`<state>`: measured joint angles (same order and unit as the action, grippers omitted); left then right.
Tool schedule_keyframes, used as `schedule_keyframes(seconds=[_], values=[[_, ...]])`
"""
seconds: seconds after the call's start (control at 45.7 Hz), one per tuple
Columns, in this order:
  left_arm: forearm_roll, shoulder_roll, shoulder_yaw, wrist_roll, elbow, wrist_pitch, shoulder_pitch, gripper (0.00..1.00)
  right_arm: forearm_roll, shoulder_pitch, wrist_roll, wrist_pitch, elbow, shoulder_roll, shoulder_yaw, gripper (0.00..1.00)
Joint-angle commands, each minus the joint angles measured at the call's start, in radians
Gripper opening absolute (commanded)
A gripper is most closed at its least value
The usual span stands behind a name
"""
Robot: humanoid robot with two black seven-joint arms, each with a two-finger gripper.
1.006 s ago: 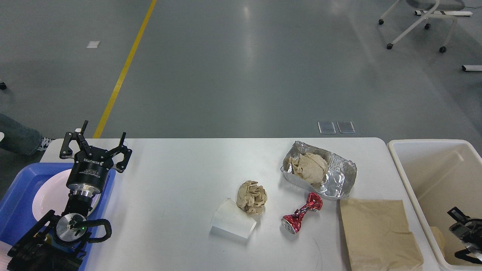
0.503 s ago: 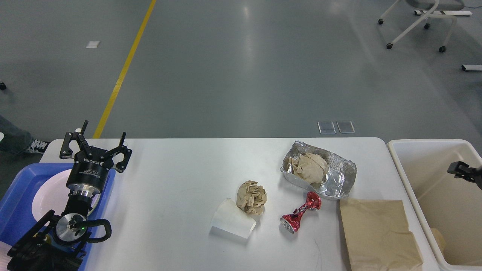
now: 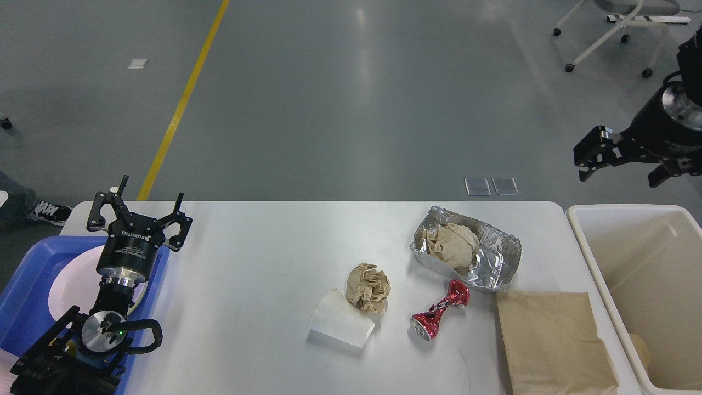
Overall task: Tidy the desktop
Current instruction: 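Raise the right gripper and move it over the white napkin, then lower the right gripper and grasp the white napkin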
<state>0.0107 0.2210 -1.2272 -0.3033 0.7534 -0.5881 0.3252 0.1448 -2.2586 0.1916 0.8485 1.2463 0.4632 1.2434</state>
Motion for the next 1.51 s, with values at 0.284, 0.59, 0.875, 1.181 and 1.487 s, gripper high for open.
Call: schedule_keyframes(seconds=[0.284, 0.59, 0.875, 1.181, 1.487], values=[[0.0, 0.0, 0.0, 0.0, 0.0, 0.001, 0.0, 0.96, -0.237, -0.412, 0.002, 0.044, 0.444, -0.192, -0.024, 1.0], [0.0, 0.0, 0.0, 0.001, 0.0, 0.001, 0.0, 0.96, -0.31, -0.418, 0.002, 0.003, 0.469, -0.253, -0.045, 1.0], [0.0, 0.0, 0.0, 0.001, 0.0, -0.001, 0.0, 0.96, -0.386, -0.358, 0.002, -0.054, 0.446, -0.242, -0.05, 1.0], [0.0, 0.0, 0.0, 0.001, 0.0, -0.001, 0.0, 0.96, -0.442, -0.181, 0.0, -0.233, 0.444, -0.288, -0.183, 0.99], [0.0, 0.0, 0.0, 0.0, 0.0, 0.001, 0.0, 0.96, -0.17, 0.065, -0.003, -0.402, 0.352, -0.432, -0.449, 0.94]])
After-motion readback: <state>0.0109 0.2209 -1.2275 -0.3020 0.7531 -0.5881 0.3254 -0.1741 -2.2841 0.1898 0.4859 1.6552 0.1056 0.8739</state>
